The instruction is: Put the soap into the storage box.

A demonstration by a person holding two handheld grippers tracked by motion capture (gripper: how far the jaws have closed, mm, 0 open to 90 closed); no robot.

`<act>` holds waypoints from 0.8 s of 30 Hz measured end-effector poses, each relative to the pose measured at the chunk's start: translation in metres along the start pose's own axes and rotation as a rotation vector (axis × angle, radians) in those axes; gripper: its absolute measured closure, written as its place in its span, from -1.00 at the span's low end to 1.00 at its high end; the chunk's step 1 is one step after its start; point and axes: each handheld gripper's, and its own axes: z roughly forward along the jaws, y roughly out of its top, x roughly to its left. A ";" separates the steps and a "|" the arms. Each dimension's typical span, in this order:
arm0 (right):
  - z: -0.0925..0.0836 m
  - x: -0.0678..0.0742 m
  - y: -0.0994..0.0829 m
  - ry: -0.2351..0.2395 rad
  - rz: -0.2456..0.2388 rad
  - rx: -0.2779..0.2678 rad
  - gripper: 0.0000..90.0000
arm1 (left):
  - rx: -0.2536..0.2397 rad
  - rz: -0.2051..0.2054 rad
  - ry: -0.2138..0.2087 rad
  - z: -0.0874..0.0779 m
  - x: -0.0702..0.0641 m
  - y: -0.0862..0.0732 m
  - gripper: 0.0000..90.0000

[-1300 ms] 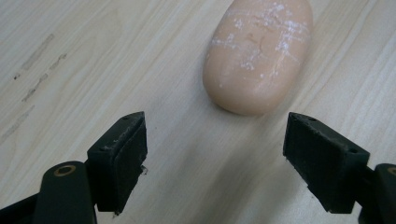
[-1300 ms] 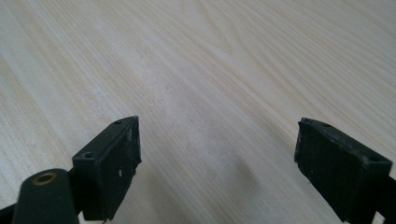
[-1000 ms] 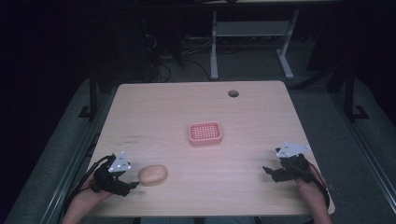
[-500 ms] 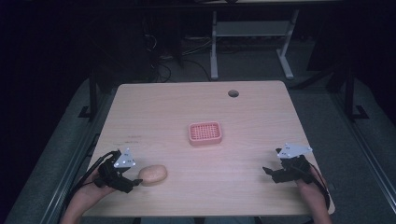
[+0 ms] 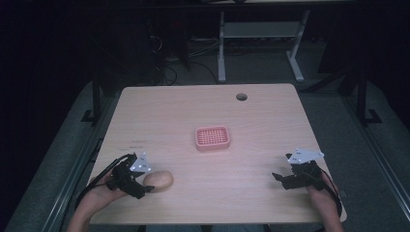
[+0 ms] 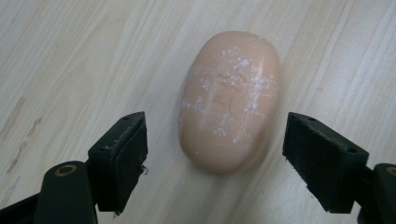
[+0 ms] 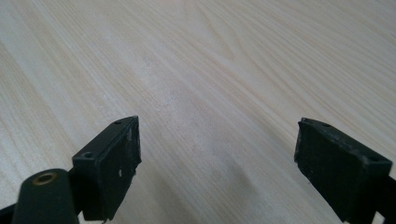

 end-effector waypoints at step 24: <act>0.001 0.000 0.000 0.000 -0.002 0.003 -0.69 | 0.069 0.055 -0.043 0.024 0.001 0.018 -0.51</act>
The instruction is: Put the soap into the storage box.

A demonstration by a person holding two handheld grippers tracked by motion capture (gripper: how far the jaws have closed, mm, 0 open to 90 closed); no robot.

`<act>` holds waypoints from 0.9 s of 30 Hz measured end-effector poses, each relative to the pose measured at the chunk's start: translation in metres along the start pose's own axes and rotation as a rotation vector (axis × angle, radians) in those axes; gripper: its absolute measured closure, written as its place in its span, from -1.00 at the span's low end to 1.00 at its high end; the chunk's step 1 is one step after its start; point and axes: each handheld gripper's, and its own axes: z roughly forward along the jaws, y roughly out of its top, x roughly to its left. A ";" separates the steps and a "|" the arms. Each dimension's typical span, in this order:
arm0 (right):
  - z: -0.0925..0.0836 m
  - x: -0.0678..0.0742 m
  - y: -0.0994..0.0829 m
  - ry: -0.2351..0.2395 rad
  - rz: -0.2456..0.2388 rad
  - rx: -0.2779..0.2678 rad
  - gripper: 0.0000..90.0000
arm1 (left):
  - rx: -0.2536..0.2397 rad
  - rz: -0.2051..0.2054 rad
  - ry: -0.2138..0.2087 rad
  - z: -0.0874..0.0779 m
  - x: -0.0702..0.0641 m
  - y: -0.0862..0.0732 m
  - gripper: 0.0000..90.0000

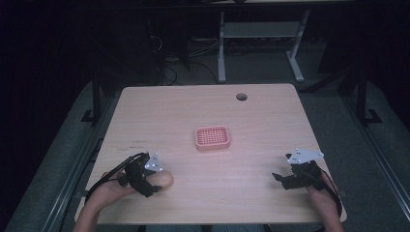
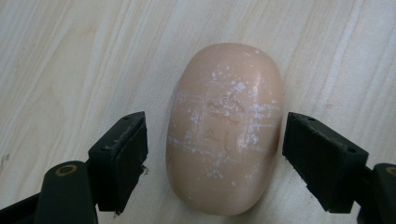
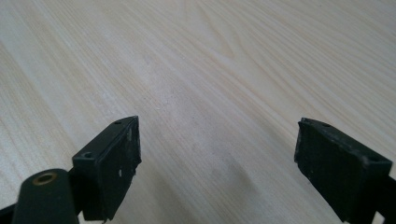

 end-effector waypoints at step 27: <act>0.000 0.000 0.000 0.002 -0.005 0.001 -0.69 | 0.068 0.034 -0.093 0.017 0.005 0.011 -0.33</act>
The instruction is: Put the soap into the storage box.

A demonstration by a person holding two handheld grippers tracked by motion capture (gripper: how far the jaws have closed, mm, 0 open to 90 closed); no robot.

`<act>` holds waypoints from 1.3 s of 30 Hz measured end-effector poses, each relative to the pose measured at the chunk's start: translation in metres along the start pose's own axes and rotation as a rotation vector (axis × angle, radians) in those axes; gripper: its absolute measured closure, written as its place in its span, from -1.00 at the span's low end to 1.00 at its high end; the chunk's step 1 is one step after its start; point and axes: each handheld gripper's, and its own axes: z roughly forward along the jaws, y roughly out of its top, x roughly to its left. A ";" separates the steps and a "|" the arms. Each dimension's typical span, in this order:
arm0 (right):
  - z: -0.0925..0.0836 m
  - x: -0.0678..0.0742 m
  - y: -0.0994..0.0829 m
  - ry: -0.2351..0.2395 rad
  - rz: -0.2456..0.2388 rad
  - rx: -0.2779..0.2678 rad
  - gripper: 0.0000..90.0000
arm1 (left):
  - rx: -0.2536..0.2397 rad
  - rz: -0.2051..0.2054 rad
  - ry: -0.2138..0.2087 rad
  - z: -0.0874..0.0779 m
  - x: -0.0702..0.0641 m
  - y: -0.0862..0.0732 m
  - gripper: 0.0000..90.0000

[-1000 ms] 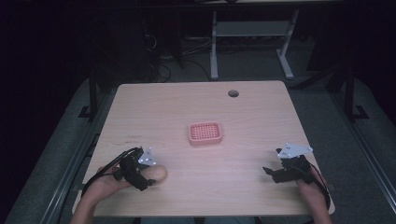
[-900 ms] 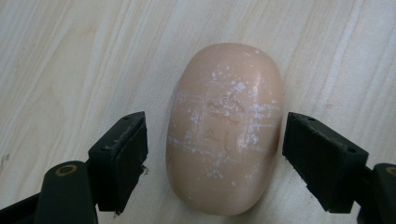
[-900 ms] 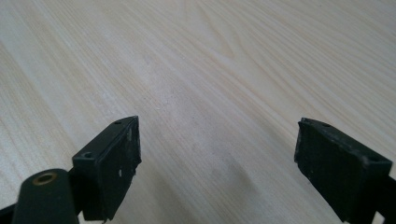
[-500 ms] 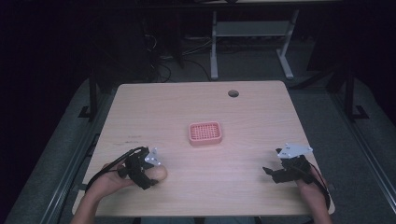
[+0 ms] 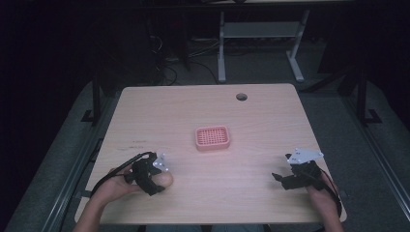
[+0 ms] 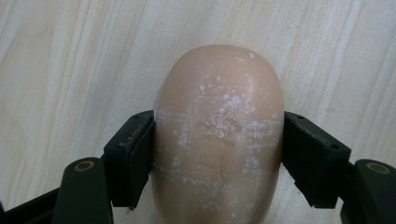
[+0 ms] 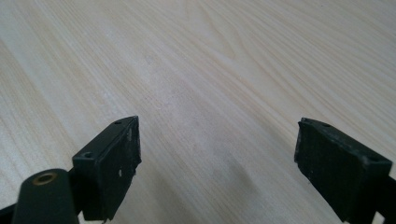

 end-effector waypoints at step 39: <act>0.000 0.000 -0.001 0.001 0.016 -0.008 -0.69 | -0.044 -0.042 -0.029 -0.022 0.016 0.016 -0.29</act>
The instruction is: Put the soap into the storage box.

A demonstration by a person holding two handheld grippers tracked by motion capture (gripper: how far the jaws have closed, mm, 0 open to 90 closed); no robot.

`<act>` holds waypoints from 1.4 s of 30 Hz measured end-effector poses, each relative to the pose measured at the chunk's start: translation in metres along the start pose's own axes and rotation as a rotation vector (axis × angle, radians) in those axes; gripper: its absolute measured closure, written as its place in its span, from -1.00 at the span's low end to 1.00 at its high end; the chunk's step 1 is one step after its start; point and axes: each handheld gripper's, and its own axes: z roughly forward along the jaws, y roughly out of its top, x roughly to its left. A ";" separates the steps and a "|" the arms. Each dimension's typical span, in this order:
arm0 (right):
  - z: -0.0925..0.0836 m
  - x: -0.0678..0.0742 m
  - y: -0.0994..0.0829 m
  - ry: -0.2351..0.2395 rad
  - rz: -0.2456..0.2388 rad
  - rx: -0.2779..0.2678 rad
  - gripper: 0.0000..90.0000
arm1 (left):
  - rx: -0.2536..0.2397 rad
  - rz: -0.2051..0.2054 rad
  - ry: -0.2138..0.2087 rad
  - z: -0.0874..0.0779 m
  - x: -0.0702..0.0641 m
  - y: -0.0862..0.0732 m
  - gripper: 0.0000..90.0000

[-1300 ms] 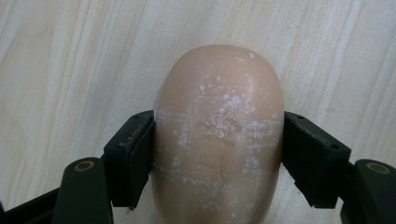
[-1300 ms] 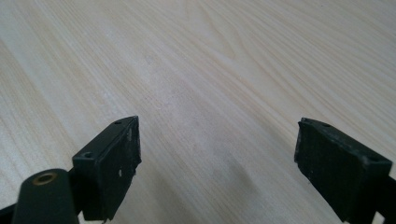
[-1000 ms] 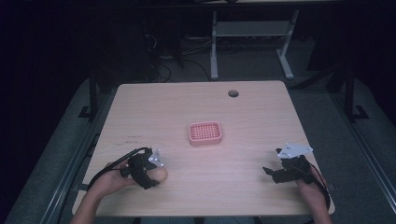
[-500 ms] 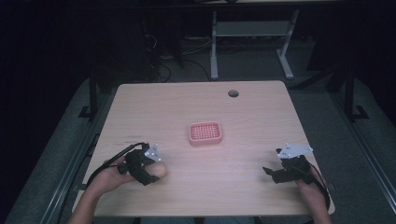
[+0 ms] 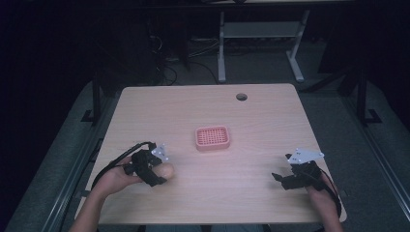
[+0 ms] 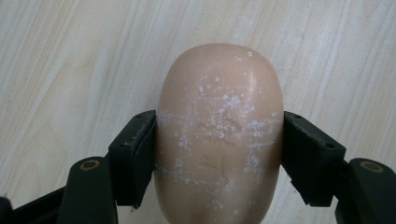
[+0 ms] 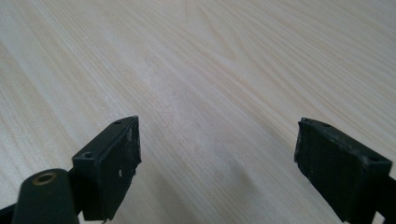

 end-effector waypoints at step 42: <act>-0.003 0.000 0.001 0.003 0.008 -0.025 -0.69 | 0.003 0.010 -0.007 0.002 0.023 0.052 -0.29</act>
